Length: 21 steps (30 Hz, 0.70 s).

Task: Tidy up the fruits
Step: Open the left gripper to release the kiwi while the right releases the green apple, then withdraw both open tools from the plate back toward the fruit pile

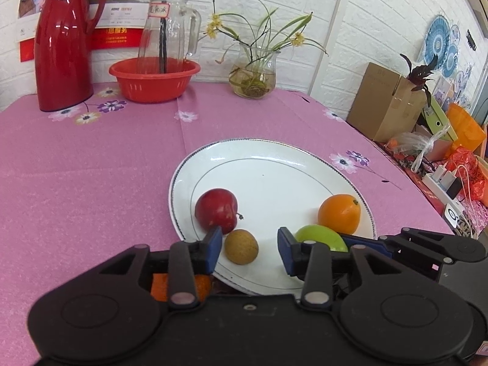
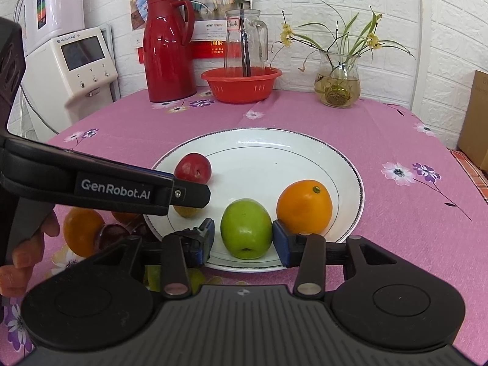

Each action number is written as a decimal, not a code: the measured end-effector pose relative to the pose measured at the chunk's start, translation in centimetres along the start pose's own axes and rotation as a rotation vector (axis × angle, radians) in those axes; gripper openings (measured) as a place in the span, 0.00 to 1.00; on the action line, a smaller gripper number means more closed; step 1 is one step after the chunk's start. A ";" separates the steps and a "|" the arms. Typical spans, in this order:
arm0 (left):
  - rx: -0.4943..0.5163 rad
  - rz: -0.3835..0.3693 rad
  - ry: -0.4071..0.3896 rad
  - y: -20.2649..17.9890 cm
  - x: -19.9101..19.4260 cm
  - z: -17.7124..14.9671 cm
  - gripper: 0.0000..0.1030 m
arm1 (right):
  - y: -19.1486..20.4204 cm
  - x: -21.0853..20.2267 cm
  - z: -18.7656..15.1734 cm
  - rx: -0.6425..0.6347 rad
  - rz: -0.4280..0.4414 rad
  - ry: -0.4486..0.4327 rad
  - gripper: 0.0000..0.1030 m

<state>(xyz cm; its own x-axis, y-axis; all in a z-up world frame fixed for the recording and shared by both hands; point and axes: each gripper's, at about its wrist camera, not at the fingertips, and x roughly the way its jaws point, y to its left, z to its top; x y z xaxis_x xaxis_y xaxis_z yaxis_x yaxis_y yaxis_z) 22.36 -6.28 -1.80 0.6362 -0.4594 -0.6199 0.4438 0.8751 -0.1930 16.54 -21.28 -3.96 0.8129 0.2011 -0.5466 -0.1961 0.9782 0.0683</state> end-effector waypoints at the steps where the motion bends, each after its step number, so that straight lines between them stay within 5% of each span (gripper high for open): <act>1: 0.001 -0.001 -0.002 -0.1 -0.1 0.0 1.00 | 0.0 -0.1 0.0 0.001 0.000 -0.001 0.73; 5: 0.003 0.011 -0.033 -0.4 -0.8 0.0 1.00 | 0.1 -0.3 0.0 0.004 -0.006 -0.006 0.79; 9: -0.002 0.015 -0.057 -0.6 -1.6 0.0 1.00 | 0.2 -0.9 -0.1 0.002 -0.010 -0.022 0.97; 14: -0.001 0.091 -0.142 -1.0 -3.1 0.0 1.00 | 0.6 -2.1 -0.1 -0.013 -0.002 -0.058 1.00; 21: -0.035 0.107 -0.154 -0.8 -4.9 0.1 1.00 | 1.2 -3.3 -0.2 -0.031 -0.016 -0.090 1.00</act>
<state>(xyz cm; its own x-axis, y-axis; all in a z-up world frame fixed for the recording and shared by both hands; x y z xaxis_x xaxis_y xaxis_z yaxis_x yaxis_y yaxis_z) 18.94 -4.75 1.42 0.7687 -0.3792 -0.5151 0.3483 0.9236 -0.1602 13.52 -20.80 -2.23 0.8616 0.1910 -0.4703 -0.1986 0.9795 0.0340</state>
